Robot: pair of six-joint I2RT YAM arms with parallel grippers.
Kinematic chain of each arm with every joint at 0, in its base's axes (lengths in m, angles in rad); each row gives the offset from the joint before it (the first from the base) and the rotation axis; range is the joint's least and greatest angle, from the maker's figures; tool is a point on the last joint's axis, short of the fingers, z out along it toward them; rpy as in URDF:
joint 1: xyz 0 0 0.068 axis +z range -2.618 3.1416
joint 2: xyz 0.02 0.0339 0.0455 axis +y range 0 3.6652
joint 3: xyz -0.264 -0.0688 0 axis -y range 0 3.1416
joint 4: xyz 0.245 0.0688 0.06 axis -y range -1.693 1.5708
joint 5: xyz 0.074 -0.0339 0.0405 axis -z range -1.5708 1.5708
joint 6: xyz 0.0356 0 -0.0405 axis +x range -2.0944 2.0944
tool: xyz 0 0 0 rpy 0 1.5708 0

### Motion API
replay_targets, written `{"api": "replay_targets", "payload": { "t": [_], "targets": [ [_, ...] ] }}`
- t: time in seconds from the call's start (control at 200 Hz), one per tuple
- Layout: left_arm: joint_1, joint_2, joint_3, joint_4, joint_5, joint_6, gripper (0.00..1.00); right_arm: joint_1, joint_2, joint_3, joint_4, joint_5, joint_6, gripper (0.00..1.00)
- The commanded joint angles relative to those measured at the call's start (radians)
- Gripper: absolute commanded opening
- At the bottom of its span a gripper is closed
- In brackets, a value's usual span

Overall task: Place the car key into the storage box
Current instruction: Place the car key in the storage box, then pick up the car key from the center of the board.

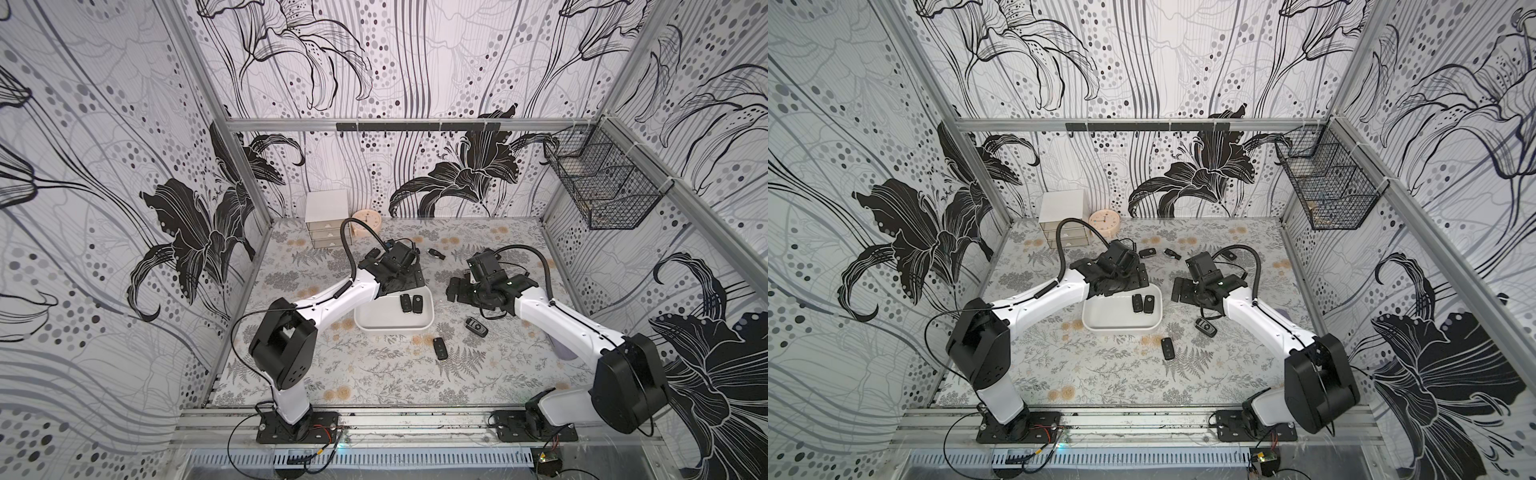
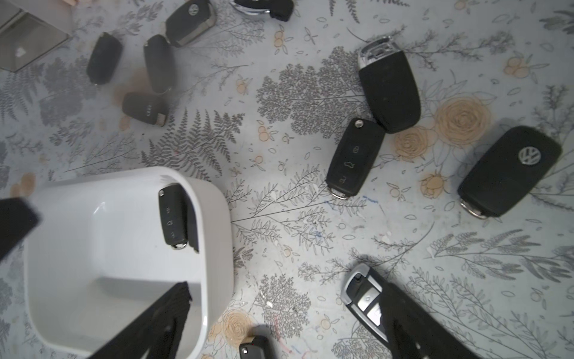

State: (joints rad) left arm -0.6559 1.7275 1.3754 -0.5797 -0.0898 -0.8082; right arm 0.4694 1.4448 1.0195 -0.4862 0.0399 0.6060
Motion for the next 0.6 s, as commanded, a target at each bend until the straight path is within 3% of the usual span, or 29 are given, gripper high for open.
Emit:
{"api": "replay_targets", "payload": {
  "t": [0.0, 0.381, 0.596],
  "targets": [
    [-0.005, -0.068, -0.033, 0.008, -0.036, 0.014, 0.99, -0.020, 0.068, 0.052, -0.011, 0.042, 0.023, 0.96],
    [0.002, -0.300, -0.212, 0.169, -0.069, 0.019, 0.99, -0.090, 0.330, 0.207, -0.066, 0.081, 0.035, 0.79],
    [0.018, -0.321, -0.201, 0.101, -0.063, 0.043, 0.99, -0.092, 0.432, 0.274, -0.098, 0.091, 0.047, 0.72]
  ]
}}
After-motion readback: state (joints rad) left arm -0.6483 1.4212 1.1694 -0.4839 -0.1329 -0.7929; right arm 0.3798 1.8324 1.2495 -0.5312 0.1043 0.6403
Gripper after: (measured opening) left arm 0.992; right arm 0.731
